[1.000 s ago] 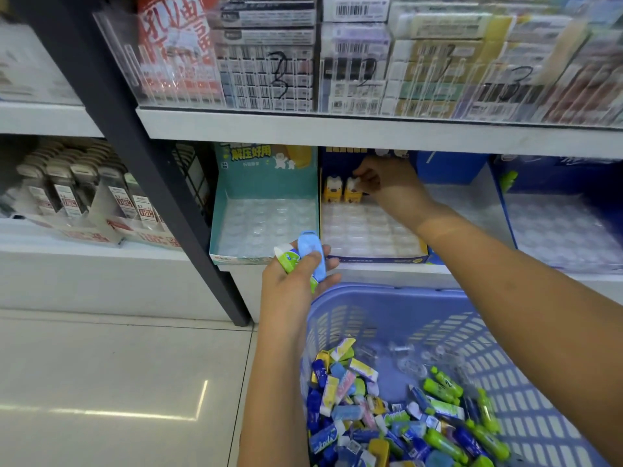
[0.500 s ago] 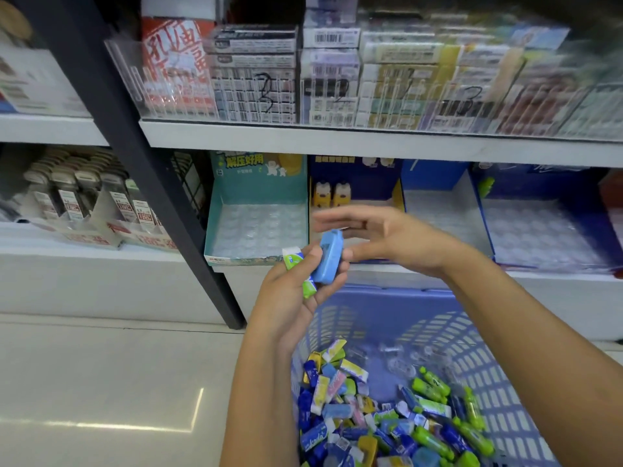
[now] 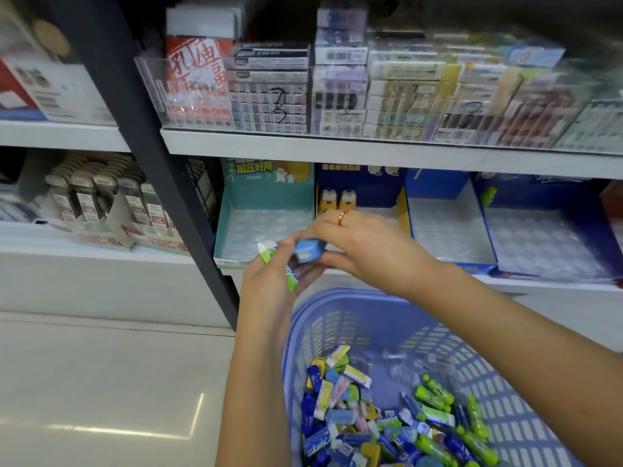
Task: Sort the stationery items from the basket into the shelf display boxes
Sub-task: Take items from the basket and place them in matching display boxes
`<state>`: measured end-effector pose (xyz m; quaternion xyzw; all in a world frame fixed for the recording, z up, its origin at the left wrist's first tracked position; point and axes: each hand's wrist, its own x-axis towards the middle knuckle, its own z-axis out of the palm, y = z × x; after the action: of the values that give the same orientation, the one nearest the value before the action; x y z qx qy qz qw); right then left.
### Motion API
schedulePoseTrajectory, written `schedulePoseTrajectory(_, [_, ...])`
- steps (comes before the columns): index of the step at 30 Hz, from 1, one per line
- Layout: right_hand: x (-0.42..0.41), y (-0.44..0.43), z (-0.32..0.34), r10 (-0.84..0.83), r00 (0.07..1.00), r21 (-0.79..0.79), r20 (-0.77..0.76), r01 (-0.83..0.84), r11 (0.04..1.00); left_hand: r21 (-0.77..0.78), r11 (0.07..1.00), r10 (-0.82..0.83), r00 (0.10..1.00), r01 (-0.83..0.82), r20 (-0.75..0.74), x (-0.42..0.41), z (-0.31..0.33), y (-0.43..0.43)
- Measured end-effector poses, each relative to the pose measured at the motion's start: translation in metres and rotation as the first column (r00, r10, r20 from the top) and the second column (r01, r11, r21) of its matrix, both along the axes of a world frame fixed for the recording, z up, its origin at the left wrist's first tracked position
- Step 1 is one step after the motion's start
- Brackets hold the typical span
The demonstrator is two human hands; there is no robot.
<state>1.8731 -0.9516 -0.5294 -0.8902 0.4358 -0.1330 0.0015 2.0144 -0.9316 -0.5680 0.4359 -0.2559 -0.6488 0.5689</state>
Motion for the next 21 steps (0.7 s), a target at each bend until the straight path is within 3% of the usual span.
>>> schedulePoseTrajectory(2, [0.009, -0.014, 0.0, -0.074, 0.977, 0.053, 0.2, 0.065, 0.997, -0.014, 0.997, 0.074, 0.994, -0.074, 0.081, 0.011, -0.005, -0.006])
schedulePoseTrajectory(4, [0.017, -0.035, -0.003, -0.208, 0.916, 0.065, 0.343, 0.197, 0.978, -0.029, 0.989, 0.145, 0.939, -0.143, 0.312, 0.024, -0.016, -0.012])
schedulePoseTrajectory(6, [0.022, -0.061, -0.01, -0.301, 0.872, 0.093, 0.385, 0.288, 0.953, -0.053, 0.988, 0.152, 0.85, -0.145, 0.504, 0.032, -0.026, -0.018])
schedulePoseTrajectory(8, [0.025, -0.084, -0.019, -0.336, 0.845, 0.141, 0.416, 0.305, 0.942, -0.065, 0.991, 0.133, 0.802, -0.117, 0.583, 0.036, -0.034, -0.02])
schedulePoseTrajectory(12, [0.026, -0.116, -0.042, -0.347, 0.904, 0.124, 0.252, 0.325, 0.937, -0.087, 0.995, 0.092, 0.742, -0.045, 0.664, 0.041, -0.047, -0.021])
schedulePoseTrajectory(14, [0.025, -0.12, -0.05, -0.352, 0.918, 0.115, 0.182, 0.336, 0.935, -0.075, 0.997, 0.074, 0.743, -0.031, 0.665, 0.046, -0.053, -0.021])
schedulePoseTrajectory(19, [0.024, -0.124, -0.046, -0.348, 0.917, 0.154, 0.194, 0.322, 0.934, -0.046, 0.998, 0.055, 0.775, -0.034, 0.63, 0.054, -0.059, -0.026])
schedulePoseTrajectory(21, [0.025, -0.128, -0.039, -0.354, 0.932, 0.152, 0.079, 0.34, 0.928, -0.059, 0.998, 0.061, 0.784, -0.031, 0.618, 0.055, -0.06, -0.026])
